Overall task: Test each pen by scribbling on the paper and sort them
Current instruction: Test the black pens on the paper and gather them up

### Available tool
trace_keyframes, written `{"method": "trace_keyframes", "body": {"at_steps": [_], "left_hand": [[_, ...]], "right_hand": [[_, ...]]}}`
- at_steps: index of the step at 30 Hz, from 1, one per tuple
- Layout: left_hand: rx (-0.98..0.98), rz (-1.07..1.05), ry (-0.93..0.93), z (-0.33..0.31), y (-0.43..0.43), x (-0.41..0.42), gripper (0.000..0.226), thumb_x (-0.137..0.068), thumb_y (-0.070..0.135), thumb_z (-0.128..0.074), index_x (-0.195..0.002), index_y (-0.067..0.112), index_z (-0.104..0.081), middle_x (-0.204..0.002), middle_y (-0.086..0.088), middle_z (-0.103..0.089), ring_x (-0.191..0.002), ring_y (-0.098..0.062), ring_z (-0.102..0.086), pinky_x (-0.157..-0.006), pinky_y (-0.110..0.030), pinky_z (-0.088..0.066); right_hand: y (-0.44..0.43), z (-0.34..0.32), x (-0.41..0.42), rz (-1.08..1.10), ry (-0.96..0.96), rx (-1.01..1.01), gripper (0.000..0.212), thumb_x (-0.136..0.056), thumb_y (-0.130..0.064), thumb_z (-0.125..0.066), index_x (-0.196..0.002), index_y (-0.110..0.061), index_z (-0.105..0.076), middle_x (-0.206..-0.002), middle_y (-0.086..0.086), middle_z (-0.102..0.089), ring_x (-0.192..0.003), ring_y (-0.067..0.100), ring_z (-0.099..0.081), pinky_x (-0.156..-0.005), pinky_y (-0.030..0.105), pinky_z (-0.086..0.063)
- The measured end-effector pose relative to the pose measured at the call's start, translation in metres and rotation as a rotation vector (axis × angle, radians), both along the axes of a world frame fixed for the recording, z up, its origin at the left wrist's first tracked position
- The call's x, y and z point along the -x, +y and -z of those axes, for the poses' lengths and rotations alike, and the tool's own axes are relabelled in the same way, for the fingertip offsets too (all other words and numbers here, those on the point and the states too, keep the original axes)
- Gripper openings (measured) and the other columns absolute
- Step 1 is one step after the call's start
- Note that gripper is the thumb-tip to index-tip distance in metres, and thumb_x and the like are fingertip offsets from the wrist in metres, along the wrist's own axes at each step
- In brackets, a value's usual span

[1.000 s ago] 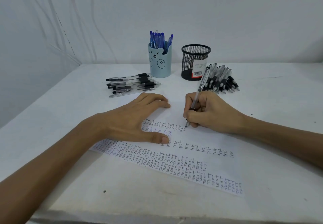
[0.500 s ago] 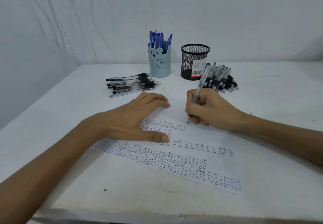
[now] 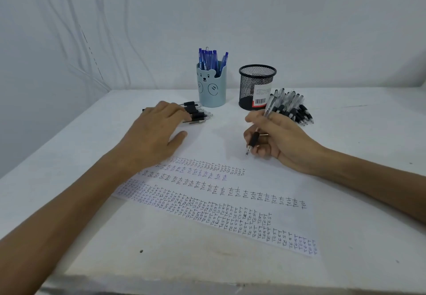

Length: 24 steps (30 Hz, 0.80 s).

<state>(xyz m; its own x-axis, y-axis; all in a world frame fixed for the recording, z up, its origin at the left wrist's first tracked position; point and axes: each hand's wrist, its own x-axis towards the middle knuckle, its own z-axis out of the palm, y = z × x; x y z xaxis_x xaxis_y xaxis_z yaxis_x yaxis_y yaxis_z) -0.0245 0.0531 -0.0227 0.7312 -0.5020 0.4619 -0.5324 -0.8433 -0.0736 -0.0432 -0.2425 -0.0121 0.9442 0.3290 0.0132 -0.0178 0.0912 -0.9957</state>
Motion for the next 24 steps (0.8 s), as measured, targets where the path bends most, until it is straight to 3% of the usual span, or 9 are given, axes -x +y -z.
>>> {"method": "trace_keyframes", "body": {"at_steps": [4,11,17,20,22,24], "left_hand": [[0.000,-0.089,-0.065,0.000,0.007,-0.004,0.032,-0.094,0.021,-0.064,-0.125,0.012,-0.064,-0.124,-0.005,-0.065,-0.115,-0.031,-0.057,-0.090,-0.045,-0.044],[-0.003,-0.145,-0.111,0.000,0.008,-0.006,0.029,-0.092,0.014,-0.069,-0.121,0.010,-0.068,-0.120,-0.009,-0.066,-0.109,-0.035,-0.058,-0.087,-0.049,-0.046],[0.052,-0.266,-0.147,0.001,0.007,-0.005,0.032,-0.093,0.009,-0.067,-0.125,0.005,-0.066,-0.122,-0.015,-0.065,-0.111,-0.040,-0.058,-0.089,-0.054,-0.045],[0.071,-0.275,-0.124,0.003,0.010,-0.006,0.033,-0.091,0.009,-0.069,-0.124,0.006,-0.065,-0.122,-0.014,-0.065,-0.109,-0.039,-0.058,-0.087,-0.053,-0.046],[0.077,-0.255,-0.119,0.002,0.011,-0.006,0.030,-0.089,0.010,-0.072,-0.118,0.009,-0.066,-0.120,-0.012,-0.063,-0.108,-0.038,-0.057,-0.086,-0.052,-0.046],[0.071,-0.223,-0.110,0.000,0.009,-0.005,0.023,-0.087,0.014,-0.076,-0.108,0.013,-0.067,-0.118,-0.010,-0.062,-0.107,-0.036,-0.057,-0.086,-0.051,-0.046]], "right_hand": [[-0.001,-0.005,-0.001,0.028,0.113,-0.086,0.044,-0.108,-0.043,-0.033,-0.092,-0.010,-0.058,-0.070,0.013,-0.064,-0.049,0.026,-0.058,-0.041,0.024,-0.045],[0.003,-0.006,-0.001,0.091,0.094,0.021,0.044,-0.109,-0.036,-0.037,-0.088,-0.006,-0.062,-0.066,0.010,-0.064,-0.045,0.023,-0.057,-0.038,0.023,-0.042],[-0.015,-0.024,-0.023,0.286,-0.192,0.428,0.043,-0.104,-0.035,-0.056,-0.112,0.008,-0.060,-0.059,0.010,-0.066,-0.039,0.017,-0.050,-0.037,0.020,-0.033],[-0.038,-0.034,-0.047,0.471,-0.314,0.623,0.042,-0.098,-0.037,-0.064,-0.128,-0.014,-0.048,-0.072,0.008,-0.069,-0.039,0.012,-0.053,-0.038,0.019,-0.038],[-0.051,-0.037,-0.067,0.534,-0.329,0.747,0.050,-0.098,-0.036,-0.063,-0.137,-0.012,-0.042,-0.084,0.008,-0.068,-0.047,0.009,-0.058,-0.043,0.017,-0.041],[-0.062,-0.036,-0.086,0.592,-0.378,0.839,0.047,-0.098,-0.031,-0.061,-0.134,-0.005,-0.044,-0.090,0.011,-0.066,-0.068,0.018,-0.066,-0.056,0.022,-0.046]]}}
